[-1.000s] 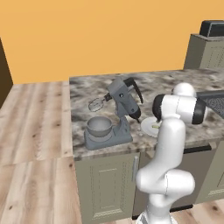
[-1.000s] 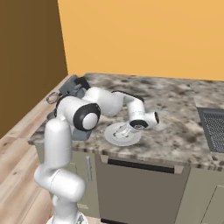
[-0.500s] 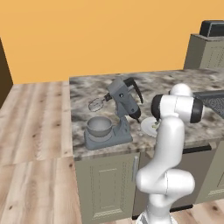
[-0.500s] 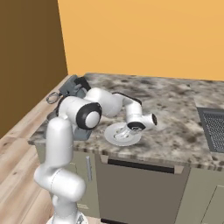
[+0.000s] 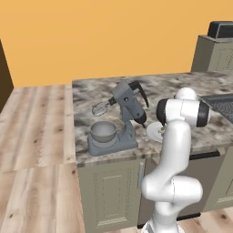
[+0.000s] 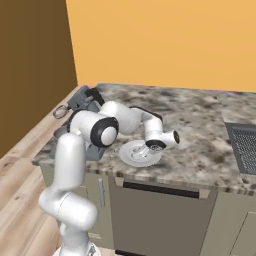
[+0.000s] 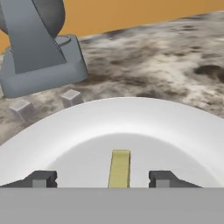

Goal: Add butter and sugar cubes to the stand mixer bowl and then turn on the stand mixer to begin making frosting.

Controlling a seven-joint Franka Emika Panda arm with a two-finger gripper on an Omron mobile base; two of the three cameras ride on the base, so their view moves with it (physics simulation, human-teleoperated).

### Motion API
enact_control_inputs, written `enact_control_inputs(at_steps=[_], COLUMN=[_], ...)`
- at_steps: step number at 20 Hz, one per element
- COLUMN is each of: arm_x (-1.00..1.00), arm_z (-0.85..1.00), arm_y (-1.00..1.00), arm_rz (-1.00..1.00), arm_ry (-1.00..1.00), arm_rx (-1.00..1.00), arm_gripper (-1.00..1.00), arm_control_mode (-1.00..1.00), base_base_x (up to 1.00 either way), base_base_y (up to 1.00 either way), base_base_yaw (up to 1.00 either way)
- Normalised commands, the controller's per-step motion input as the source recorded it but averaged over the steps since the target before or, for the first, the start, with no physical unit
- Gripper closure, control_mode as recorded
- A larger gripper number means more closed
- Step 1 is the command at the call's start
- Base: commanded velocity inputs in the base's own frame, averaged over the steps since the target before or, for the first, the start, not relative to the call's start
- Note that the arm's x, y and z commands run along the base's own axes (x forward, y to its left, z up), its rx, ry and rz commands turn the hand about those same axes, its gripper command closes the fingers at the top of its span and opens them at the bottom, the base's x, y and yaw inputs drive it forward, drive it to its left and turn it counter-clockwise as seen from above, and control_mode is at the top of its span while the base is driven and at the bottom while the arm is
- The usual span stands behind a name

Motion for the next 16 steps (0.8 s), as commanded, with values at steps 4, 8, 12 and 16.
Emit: enact_control_inputs(at_steps=[4,8,12,16], arm_x=[0.18,0.04,0.00,-0.01], arm_z=[-0.18,-0.30,-0.54,-0.58], arm_y=[-0.13,-0.10,0.00,0.00], arm_rz=[-0.01,0.00,0.00,-0.01], arm_ry=[0.00,0.00,0.00,-0.04], arm_rx=[-0.01,-0.03,-0.08,-0.08], arm_gripper=[-1.00,-1.00,1.00,1.00], arm_control_mode=[-1.00,-1.00,-1.00,-1.00], base_base_x=[0.00,0.00,0.00,0.00], base_base_y=[0.00,0.00,0.00,0.00], base_base_yaw=[0.00,0.00,0.00,0.00])
